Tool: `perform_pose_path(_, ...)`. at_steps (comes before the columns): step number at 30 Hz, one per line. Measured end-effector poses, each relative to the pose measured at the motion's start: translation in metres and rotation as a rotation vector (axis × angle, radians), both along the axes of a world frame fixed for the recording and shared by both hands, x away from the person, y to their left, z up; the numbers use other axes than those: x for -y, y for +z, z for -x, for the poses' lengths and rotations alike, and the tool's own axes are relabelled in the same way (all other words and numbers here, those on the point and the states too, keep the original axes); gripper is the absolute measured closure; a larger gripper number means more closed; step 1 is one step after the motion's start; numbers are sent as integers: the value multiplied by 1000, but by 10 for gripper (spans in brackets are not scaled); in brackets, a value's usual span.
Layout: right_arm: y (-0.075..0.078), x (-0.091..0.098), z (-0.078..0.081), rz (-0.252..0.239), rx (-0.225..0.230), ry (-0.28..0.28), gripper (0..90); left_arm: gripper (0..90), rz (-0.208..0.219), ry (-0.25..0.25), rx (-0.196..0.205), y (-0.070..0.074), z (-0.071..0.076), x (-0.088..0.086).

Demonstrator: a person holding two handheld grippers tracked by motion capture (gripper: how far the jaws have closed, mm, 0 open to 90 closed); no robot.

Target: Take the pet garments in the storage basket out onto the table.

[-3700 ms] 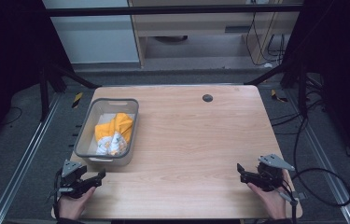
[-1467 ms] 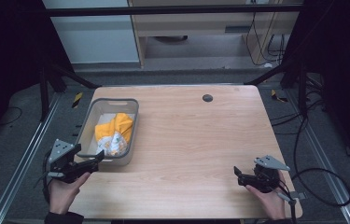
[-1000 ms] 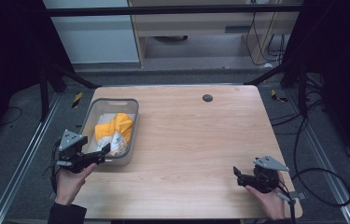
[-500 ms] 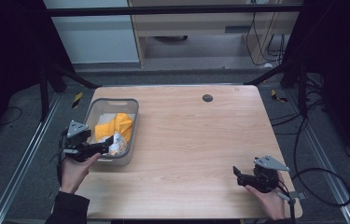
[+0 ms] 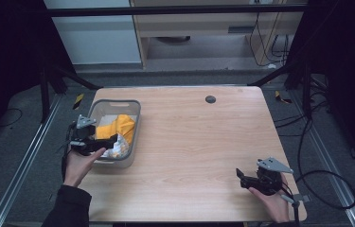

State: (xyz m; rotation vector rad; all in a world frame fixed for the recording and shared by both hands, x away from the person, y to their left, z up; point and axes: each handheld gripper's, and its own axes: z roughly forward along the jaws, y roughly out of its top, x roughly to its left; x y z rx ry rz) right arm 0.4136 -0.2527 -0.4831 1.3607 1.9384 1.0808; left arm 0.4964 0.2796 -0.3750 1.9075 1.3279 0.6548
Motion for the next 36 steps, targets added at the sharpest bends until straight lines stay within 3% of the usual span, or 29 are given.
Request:
perform_pose_path(20, -1, -1, -2, 3, -12, 11, 105, 120, -71, -6, -134, -15, -30, 7)
perform_pose_path(36, -2, -2, -2, 7, -30, 20, 105, 261, -106, -21, -200, -27, -40, 12)
